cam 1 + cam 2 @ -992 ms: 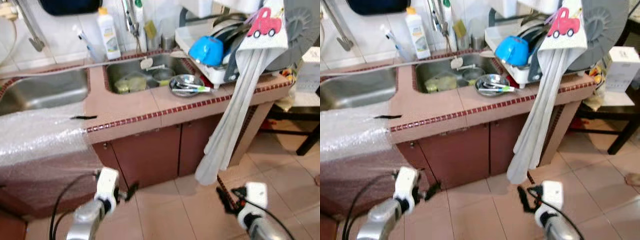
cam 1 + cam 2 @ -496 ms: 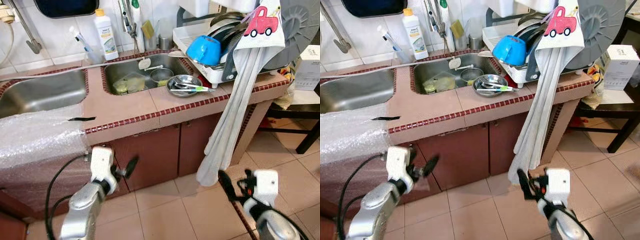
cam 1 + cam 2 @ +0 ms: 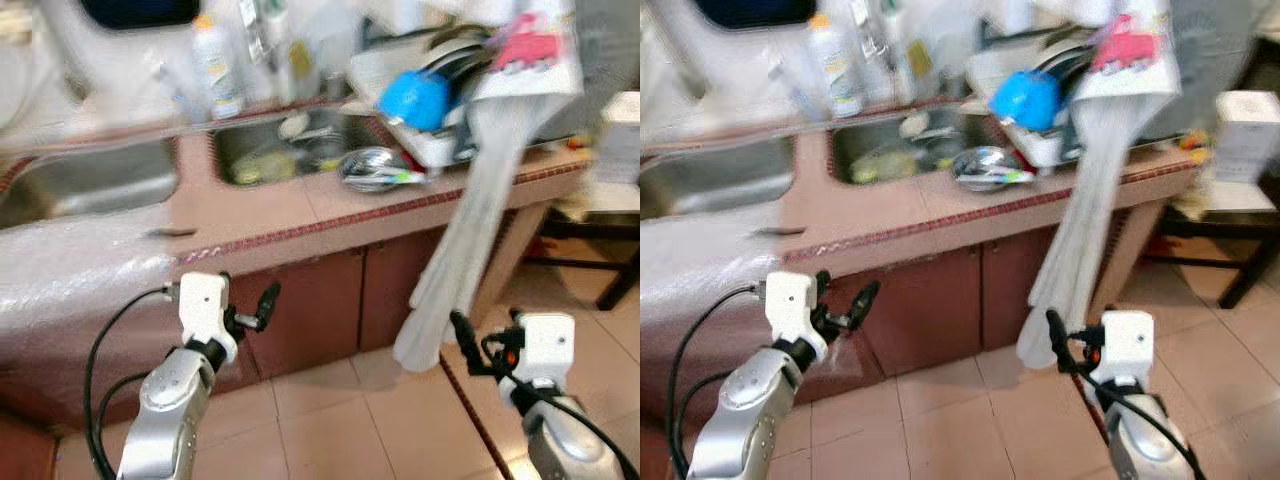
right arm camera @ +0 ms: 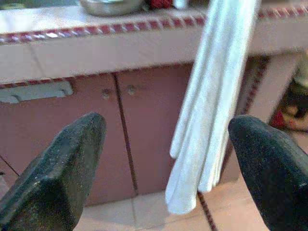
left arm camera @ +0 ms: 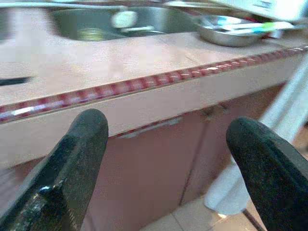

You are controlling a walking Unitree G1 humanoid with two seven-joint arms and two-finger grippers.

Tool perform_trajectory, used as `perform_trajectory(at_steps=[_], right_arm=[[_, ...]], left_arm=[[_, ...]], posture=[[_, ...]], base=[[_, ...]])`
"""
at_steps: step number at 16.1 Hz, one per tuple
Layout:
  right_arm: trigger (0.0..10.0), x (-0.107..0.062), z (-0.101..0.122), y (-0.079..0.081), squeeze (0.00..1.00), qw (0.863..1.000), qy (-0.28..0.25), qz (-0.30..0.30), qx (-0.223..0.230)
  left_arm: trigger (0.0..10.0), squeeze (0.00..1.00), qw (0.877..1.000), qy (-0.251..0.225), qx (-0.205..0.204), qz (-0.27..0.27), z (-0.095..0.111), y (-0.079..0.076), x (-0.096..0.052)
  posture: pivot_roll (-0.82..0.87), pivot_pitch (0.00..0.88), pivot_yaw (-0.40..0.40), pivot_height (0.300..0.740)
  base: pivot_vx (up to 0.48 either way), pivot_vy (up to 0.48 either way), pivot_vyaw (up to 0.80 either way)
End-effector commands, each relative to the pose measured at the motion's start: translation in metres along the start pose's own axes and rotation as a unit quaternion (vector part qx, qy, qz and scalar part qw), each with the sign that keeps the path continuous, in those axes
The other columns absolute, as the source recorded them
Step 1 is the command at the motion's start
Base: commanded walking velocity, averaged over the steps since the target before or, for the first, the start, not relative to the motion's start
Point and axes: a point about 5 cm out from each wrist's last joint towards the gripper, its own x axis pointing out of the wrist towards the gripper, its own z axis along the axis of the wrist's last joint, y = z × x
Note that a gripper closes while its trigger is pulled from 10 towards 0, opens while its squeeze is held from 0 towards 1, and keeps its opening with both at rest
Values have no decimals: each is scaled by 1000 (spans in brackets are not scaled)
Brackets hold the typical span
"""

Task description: Kitchen organization

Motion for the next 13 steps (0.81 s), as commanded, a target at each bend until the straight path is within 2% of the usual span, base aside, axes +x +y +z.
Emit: perform_trajectory(at_steps=[1, 2, 4, 6, 8, 10, 13], right_arm=[[10000, 2, 9, 7, 0, 1000, -14, 16, -8], [10000, 3, 9, 8, 0, 1000, -15, 16, -10], [10000, 7, 11, 8, 0, 1000, -15, 11, -7], [10000, 13, 14, 14, 0, 1000, -20, 15, -8], [10000, 16, 17, 17, 0, 999, -25, 21, -11], [10000, 20, 19, 17, 0, 999, -31, 12, 12], [10000, 19, 20, 19, 0, 999, -35, 8, 35]], left_arm=[[10000, 0, 1000, -18, 6, 17, 8, 4, -3], [10000, 0, 1000, -21, 10, 19, 10, 4, -3], [10000, 0, 998, -24, 46, 27, 15, 6, -1], [10000, 0, 998, -29, 39, 32, 22, 19, 4], [10000, 0, 998, -22, 33, 40, 20, 22, 3], [10000, 0, 999, -4, 39, 30, 9, 11, -2], [10000, 0, 999, -6, 38, 23, 10, 6, 1]], posture=[[-8, 0, 104, 740], [2, 0, 98, 740], [32, 0, 68, 740], [36, 0, 64, 740], [33, 0, 86, 740], [31, 0, 97, 740], [32, 0, 101, 740]], base=[[0, 0, 800], [0, 0, 800], [0, 0, 800], [0, 0, 800], [0, 0, 800], [0, 0, 400], [0, 0, 0]])
